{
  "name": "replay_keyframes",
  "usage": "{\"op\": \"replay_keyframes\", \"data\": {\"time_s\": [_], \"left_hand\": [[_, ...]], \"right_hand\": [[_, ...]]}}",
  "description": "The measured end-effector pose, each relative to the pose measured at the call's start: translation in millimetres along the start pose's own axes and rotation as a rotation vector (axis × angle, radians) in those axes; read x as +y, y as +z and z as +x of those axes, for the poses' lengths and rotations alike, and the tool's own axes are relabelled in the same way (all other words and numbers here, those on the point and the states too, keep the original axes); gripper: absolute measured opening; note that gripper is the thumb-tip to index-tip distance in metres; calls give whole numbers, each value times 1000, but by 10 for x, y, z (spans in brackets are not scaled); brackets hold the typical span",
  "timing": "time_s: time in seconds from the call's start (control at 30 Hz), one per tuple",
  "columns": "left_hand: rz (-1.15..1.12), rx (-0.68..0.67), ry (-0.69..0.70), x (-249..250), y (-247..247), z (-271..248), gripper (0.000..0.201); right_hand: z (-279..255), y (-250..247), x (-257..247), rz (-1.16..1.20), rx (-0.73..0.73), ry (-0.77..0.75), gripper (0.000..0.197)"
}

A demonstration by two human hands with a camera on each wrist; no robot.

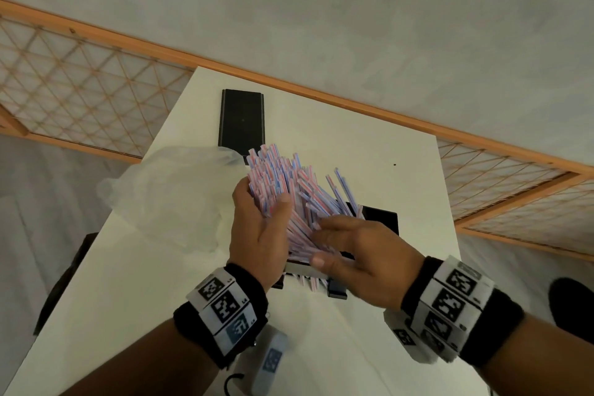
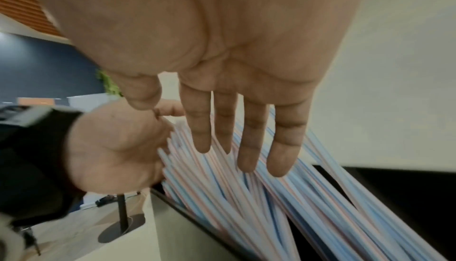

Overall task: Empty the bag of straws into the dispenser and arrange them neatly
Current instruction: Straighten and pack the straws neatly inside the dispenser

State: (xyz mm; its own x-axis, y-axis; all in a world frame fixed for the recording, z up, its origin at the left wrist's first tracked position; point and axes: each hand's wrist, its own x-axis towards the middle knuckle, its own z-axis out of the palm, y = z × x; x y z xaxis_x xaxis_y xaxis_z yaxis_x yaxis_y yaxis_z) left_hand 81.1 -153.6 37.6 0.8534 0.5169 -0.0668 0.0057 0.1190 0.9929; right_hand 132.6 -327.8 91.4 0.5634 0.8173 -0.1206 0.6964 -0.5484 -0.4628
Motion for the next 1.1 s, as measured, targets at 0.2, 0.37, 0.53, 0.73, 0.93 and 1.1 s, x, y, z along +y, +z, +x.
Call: {"op": "replay_keyframes", "data": {"time_s": [0.2,0.37,0.53,0.73,0.93,1.1], "left_hand": [[-146,33,-41,-10,24,-11,73],[-27,19,24,-71,20,0,51],[5,-3,20,-88,30,-17,46],[80,-15,127,-126,32,-40,57],[26,-18,130,-113,22,-36,72],[-96,-3,70,-77,33,-17,71]], "right_hand": [[-19,236,-255,97,1,44,43],[-258,116,37,-27,191,359,19],[-28,76,473,-99,-49,830,43],[311,276,524,-122,-101,787,63],[352,294,509,-207,-163,723,32],[331,186,375,-99,-28,556,19]]}}
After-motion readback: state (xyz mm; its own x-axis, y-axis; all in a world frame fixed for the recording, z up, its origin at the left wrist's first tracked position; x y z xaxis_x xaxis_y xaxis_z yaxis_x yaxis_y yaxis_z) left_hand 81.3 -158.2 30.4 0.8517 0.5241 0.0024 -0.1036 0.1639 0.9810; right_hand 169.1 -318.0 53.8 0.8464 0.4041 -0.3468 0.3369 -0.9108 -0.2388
